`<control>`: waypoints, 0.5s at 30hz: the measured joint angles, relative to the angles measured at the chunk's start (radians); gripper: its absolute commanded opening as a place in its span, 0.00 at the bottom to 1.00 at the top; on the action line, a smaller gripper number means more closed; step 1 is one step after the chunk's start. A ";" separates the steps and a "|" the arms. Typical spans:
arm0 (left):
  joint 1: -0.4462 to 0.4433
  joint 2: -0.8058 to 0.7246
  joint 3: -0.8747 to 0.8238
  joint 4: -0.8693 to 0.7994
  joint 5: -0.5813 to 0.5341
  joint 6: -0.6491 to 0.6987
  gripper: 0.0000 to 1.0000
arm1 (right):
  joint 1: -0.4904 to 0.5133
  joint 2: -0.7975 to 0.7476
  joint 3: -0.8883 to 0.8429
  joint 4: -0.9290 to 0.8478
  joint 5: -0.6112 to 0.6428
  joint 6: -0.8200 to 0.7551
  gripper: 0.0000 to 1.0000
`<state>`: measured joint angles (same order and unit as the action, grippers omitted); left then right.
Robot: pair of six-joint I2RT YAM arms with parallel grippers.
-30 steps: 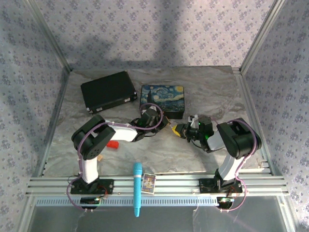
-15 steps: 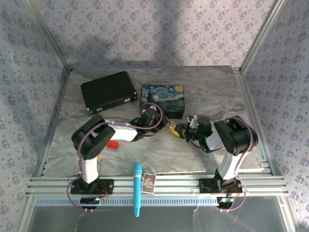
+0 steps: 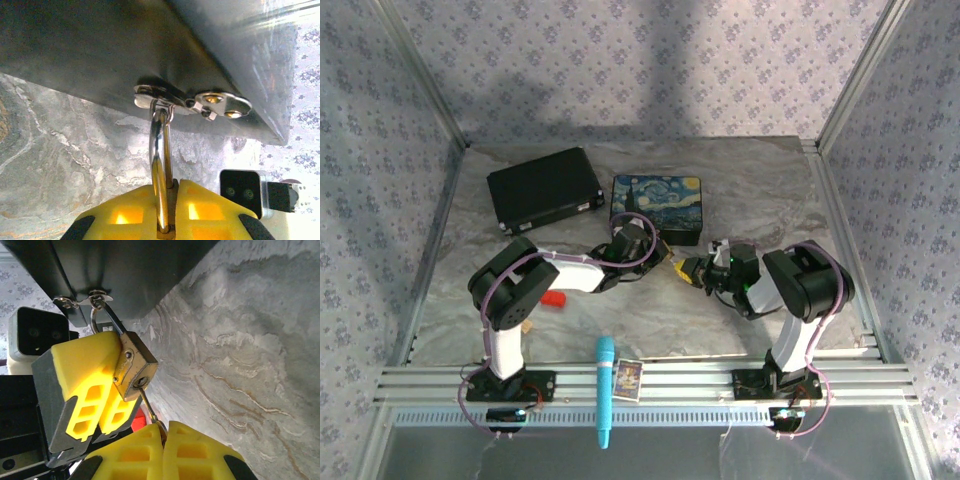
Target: Unlock the padlock with the key
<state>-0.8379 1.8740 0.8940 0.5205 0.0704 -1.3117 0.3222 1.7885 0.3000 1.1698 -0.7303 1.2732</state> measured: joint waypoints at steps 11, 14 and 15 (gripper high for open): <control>0.000 0.000 -0.001 0.014 0.036 -0.037 0.10 | -0.004 0.013 0.007 0.015 0.008 0.018 0.00; 0.000 0.000 -0.001 0.009 0.035 -0.035 0.11 | -0.010 0.013 0.001 0.016 0.009 0.018 0.00; 0.000 0.000 -0.001 0.006 0.035 -0.032 0.11 | -0.013 0.013 -0.005 0.016 0.011 0.019 0.00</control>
<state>-0.8383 1.8740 0.8932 0.5266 0.1051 -1.3437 0.3096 1.8011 0.2955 1.1862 -0.7197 1.2919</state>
